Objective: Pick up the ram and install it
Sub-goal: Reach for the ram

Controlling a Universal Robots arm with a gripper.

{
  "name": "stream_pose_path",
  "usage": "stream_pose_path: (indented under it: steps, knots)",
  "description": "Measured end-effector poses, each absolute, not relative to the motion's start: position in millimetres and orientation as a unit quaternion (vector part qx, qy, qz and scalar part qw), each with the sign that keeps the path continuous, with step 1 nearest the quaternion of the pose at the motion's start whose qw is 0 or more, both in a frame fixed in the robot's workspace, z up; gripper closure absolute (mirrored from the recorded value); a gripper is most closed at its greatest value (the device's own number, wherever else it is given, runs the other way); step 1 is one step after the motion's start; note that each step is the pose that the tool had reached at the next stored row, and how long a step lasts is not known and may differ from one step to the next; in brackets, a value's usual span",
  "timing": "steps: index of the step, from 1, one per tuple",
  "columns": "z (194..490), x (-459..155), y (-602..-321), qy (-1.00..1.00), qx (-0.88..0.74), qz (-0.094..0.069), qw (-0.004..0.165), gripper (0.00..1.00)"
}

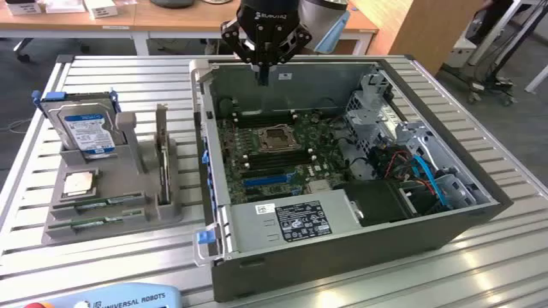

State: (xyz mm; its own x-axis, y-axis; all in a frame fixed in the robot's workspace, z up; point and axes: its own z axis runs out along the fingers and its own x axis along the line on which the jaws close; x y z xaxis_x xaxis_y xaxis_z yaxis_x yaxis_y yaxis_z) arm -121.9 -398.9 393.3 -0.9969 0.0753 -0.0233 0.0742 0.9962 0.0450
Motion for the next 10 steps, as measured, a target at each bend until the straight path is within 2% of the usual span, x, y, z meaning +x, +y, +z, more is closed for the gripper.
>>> stream_pose_path:
  steps: [10]
  knots:
    - [393.2,-122.6,-398.8,0.999,0.038,0.022,0.012,0.9]
